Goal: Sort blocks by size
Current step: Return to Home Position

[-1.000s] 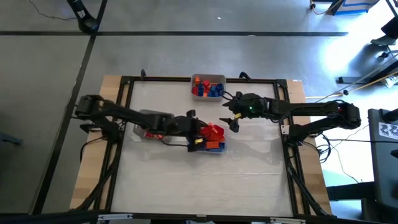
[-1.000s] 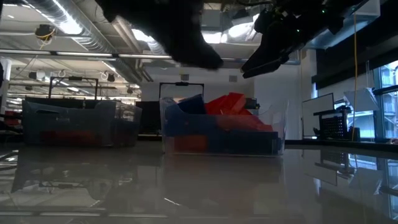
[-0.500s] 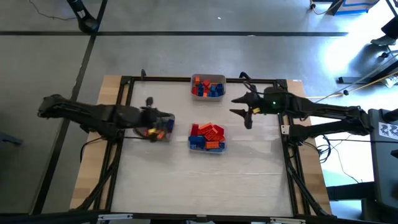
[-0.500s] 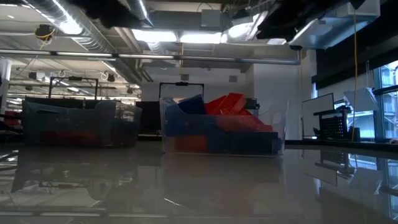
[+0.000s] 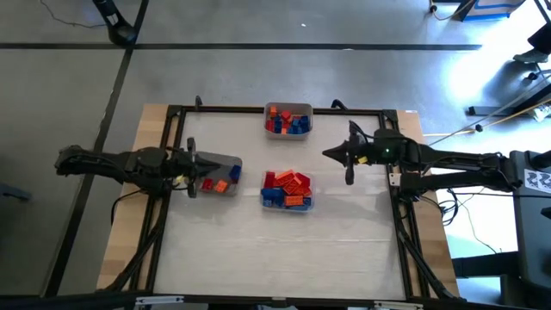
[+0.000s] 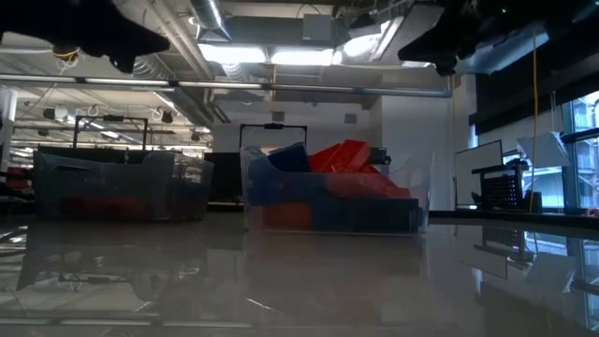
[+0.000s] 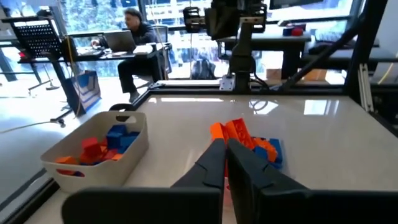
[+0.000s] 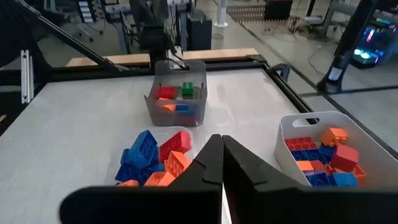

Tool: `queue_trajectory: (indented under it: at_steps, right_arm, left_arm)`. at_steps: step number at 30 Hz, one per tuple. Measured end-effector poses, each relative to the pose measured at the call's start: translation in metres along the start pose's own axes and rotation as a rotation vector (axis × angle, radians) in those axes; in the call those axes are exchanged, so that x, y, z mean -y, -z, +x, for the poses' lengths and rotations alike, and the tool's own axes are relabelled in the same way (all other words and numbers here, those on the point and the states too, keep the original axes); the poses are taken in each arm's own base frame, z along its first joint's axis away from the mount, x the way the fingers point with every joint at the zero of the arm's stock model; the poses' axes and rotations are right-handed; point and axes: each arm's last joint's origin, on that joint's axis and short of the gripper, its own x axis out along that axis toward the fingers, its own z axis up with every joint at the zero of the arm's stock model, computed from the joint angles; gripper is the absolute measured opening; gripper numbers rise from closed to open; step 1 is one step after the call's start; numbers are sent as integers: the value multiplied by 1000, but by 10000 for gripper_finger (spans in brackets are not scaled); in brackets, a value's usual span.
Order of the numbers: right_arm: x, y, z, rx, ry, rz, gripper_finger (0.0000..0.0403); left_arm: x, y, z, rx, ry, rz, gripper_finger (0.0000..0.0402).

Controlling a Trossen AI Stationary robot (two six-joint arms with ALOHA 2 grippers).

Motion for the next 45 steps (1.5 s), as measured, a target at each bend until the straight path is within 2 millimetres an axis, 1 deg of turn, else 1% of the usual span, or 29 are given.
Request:
queue_trajectory:
  at_steps: [2, 6, 11, 14, 16, 22, 28, 37, 42, 45]
  right_arm:
    - [0, 5, -1, 21, -7, -1, 4]
    - [-1, 16, -5, 58, -7, 18, 12]
    - [-2, 32, -11, 75, -8, 41, 8]
    - [-3, 39, -20, 103, -8, 51, 3]
    - [-3, 42, -26, 136, -9, 62, 3]
    - [-4, 61, -40, 210, -8, 70, 12]
    - [-4, 84, -48, 246, 32, 115, 14]
    - [-5, 110, -54, 332, 32, 115, 14]
    - [-6, 126, -53, 357, 26, 111, 14]
    - [-6, 128, -55, 351, 20, 110, 15]
  left_arm:
    - [0, 7, -2, 20, -1, -21, 4]
    - [-1, 18, -6, 49, -1, -47, 6]
    - [-2, 26, -10, 84, -2, -66, 7]
    - [-3, 29, -13, 100, -3, -71, 7]
    - [-3, 31, -14, 106, -2, -76, 7]
    - [-3, 35, -16, 133, -4, -80, 7]
    - [-3, 43, -17, 136, -3, -86, 7]
    - [-4, 45, -19, 154, -4, -93, 8]
    - [-4, 49, -19, 124, -3, -86, 8]
    - [-4, 49, -19, 125, -3, -91, 8]
